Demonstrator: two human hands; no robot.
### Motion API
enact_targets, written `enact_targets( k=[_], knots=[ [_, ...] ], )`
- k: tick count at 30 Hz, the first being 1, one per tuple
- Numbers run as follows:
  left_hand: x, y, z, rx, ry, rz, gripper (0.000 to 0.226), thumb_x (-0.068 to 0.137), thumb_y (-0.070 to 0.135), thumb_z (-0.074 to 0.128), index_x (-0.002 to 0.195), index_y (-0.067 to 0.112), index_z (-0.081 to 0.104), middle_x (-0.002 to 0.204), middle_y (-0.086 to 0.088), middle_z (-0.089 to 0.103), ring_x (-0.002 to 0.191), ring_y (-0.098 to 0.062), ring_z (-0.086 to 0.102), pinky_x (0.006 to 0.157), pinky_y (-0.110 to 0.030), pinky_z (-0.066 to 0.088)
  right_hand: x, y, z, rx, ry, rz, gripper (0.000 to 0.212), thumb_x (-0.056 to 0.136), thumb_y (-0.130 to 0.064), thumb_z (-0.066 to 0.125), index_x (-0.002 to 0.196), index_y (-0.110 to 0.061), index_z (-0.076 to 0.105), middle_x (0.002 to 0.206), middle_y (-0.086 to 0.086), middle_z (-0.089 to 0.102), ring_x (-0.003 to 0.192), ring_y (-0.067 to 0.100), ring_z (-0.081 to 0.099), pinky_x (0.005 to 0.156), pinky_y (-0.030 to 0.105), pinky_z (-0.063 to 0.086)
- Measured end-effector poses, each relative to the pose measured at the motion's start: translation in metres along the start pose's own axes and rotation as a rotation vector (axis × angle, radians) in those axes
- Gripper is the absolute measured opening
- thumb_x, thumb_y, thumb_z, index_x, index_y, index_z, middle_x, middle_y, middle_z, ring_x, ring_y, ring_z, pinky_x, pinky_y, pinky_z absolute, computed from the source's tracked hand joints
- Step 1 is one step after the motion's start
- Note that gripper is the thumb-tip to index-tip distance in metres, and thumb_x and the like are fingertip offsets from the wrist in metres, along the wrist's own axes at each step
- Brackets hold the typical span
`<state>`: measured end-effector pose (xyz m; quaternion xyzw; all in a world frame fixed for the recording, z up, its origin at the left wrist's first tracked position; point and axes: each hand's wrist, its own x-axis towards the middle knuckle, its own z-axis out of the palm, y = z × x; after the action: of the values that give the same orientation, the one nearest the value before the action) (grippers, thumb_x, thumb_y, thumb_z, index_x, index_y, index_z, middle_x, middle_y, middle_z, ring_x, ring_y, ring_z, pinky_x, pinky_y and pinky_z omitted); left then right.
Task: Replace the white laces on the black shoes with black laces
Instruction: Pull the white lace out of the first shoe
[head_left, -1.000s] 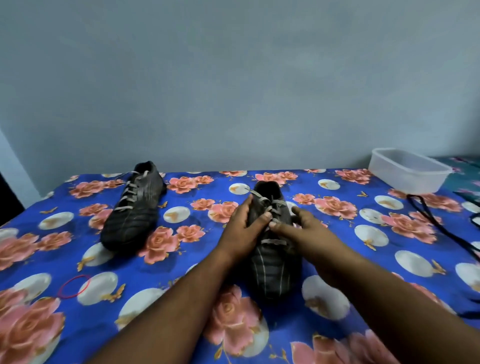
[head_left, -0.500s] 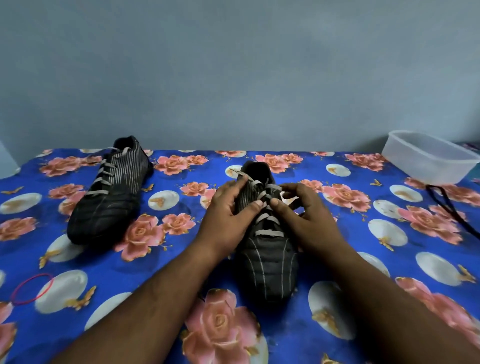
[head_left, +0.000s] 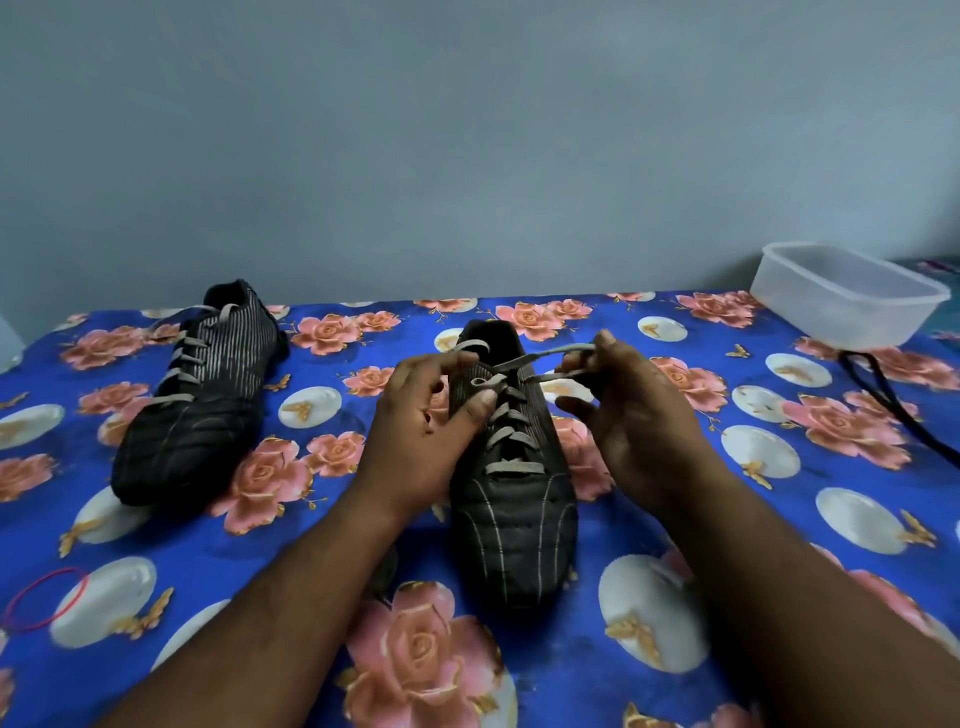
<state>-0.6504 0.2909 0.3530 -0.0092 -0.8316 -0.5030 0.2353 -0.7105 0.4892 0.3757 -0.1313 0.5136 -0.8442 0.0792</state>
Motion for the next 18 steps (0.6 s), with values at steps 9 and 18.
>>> enact_targets(
  k=[9, 18],
  knots=[
    [0.002, 0.010, 0.001, -0.182, 0.031, -0.031, 0.012, 0.093, 0.018, 0.053, 0.086, 0.017, 0.062, 0.098, 0.003, 0.058, 0.087, 0.000, 0.055, 0.081, -0.014, 0.042, 0.002, -0.046, -0.032, 0.303, 0.144, -0.112, 0.040, 0.093, -0.054, 0.053, 0.066, -0.025, 0.050, 0.058, -0.006, 0.028, 0.053, 0.013, 0.032, 0.064, 0.026, 0.047],
    [0.001, 0.015, -0.014, -0.235, -0.109, 0.118, 0.076, 0.088, 0.076, 0.049, 0.069, 0.003, 0.058, 0.070, 0.015, 0.052, 0.065, -0.002, 0.048, 0.066, -0.017, 0.039, 0.008, -0.043, -0.051, -0.257, 0.355, -0.101, 0.043, 0.098, -0.056, 0.053, 0.076, -0.019, 0.059, 0.051, -0.007, 0.027, 0.042, 0.012, 0.026, 0.049, 0.025, 0.029]
  ],
)
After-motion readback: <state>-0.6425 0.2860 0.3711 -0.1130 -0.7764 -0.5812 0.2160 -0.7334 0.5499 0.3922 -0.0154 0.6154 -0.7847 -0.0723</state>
